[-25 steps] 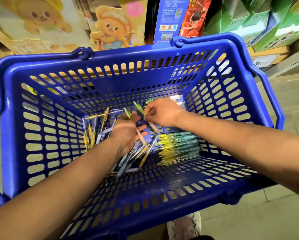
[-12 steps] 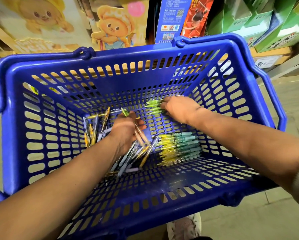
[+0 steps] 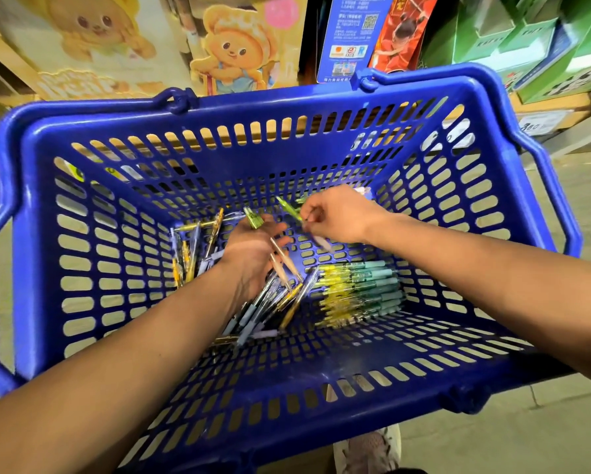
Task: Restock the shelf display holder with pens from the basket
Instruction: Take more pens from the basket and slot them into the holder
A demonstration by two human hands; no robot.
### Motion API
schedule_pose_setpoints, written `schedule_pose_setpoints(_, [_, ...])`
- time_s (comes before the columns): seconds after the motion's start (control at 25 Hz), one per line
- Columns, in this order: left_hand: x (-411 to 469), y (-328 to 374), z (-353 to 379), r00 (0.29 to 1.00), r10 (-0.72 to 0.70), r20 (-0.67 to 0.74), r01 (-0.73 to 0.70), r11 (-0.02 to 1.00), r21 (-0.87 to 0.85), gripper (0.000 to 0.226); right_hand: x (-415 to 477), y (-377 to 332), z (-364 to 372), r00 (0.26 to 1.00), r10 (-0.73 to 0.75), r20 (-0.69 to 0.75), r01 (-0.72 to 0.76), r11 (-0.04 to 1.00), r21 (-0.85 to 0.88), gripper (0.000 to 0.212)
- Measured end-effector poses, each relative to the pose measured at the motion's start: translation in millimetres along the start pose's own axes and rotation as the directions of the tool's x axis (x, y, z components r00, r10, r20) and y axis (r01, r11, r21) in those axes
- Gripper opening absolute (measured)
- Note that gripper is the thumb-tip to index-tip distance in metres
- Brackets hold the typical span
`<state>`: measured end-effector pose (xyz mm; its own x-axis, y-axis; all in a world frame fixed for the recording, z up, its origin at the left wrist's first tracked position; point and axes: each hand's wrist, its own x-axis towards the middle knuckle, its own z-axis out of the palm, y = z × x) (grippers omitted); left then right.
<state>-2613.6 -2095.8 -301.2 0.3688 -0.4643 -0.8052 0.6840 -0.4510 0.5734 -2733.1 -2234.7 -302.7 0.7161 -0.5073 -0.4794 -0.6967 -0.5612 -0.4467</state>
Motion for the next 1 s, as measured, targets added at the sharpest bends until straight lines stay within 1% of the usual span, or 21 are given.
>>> schedule_pose_setpoints(0.04, [0, 0, 1, 1.0, 0.013, 0.008, -0.013, 1.0, -0.022, 0.007, -4, -11, 2, 0.999, 0.037, 0.008, -0.037, 0.988, 0.148, 0.012])
schedule_pose_setpoints(0.08, [-1, 1, 2, 0.999, 0.022, 0.024, -0.021, 0.999, -0.041, 0.007, -6, -22, 6, 0.998, 0.066, 0.009, -0.066, 0.967, 0.245, 0.016])
schedule_pose_setpoints(0.2, [-3, 1, 4, 0.997, 0.024, 0.076, -0.021, 0.999, -0.04, 0.002, -13, -39, 18, 0.995, 0.101, 0.003, -0.094, 0.913, 0.396, 0.013])
schedule_pose_setpoints(0.28, [-3, 1, 4, 0.996, 0.036, 0.079, -0.036, 0.999, 0.005, 0.014, -17, -35, 18, 0.994, 0.095, 0.055, -0.11, 0.845, 0.523, 0.011])
schedule_pose_setpoints(0.32, [-3, 1, 5, 0.997, 0.041, 0.071, -0.043, 0.999, 0.025, 0.025, -18, -30, 17, 0.994, 0.09, 0.065, -0.111, 0.838, 0.534, 0.012])
schedule_pose_setpoints(0.36, [-2, 1, 6, 0.997, 0.04, 0.059, -0.043, 0.998, 0.047, 0.038, -18, -24, 15, 0.994, 0.096, 0.048, -0.107, 0.862, 0.496, 0.013])
schedule_pose_setpoints(0.4, [-2, 1, 7, 0.998, 0.042, 0.049, -0.045, 0.996, 0.071, 0.045, -17, -16, 12, 0.994, 0.109, 0.008, -0.103, 0.916, 0.389, 0.014])
schedule_pose_setpoints(0.44, [0, 0, 7, 0.998, 0.049, 0.037, -0.052, 0.995, 0.088, 0.047, -14, -8, 9, 0.994, 0.108, -0.031, -0.099, 0.973, 0.208, 0.016])
schedule_pose_setpoints(0.48, [1, 0, 7, 0.998, 0.051, 0.023, -0.053, 0.994, 0.093, 0.046, -10, 1, 6, 0.995, 0.087, -0.05, -0.088, 0.996, -0.012, 0.022])
schedule_pose_setpoints(0.52, [3, -1, 7, 0.999, 0.041, 0.01, -0.042, 0.995, 0.088, 0.047, -6, 10, 4, 0.997, 0.057, -0.043, -0.065, 0.975, -0.213, 0.029])
schedule_pose_setpoints(0.56, [4, -2, 6, 1.0, 0.026, 0.001, -0.026, 0.996, 0.083, 0.048, -3, 16, 3, 0.999, 0.029, -0.023, -0.035, 0.937, -0.348, 0.035])
schedule_pose_setpoints(0.6, [5, -3, 6, 1.0, 0.011, -0.002, -0.01, 0.996, 0.086, 0.046, -1, 21, 3, 1.0, 0.004, -0.005, -0.006, 0.901, -0.434, 0.039])
schedule_pose_setpoints(0.72, [5, -5, 4, 1.0, -0.018, -0.011, 0.019, 0.994, 0.107, 0.032, 1, 22, 4, 0.996, -0.085, 0.013, 0.076, 0.809, -0.583, 0.045])
schedule_pose_setpoints(0.84, [2, -5, 4, 0.999, -0.037, -0.021, 0.039, 0.994, 0.103, 0.017, 3, 18, 11, 0.993, -0.114, 0.01, 0.091, 0.735, -0.672, 0.048])
schedule_pose_setpoints(0.92, [0, -4, 3, 0.999, -0.032, -0.022, 0.034, 0.995, 0.098, 0.014, 3, 14, 16, 0.99, -0.137, 0.02, 0.109, 0.688, -0.718, 0.049])
schedule_pose_setpoints(1.0, [-2, -4, 3, 1.0, -0.02, 0.003, 0.02, 0.996, 0.091, 0.017, 3, 13, 16, 0.984, -0.171, 0.056, 0.157, 0.662, -0.733, 0.047])
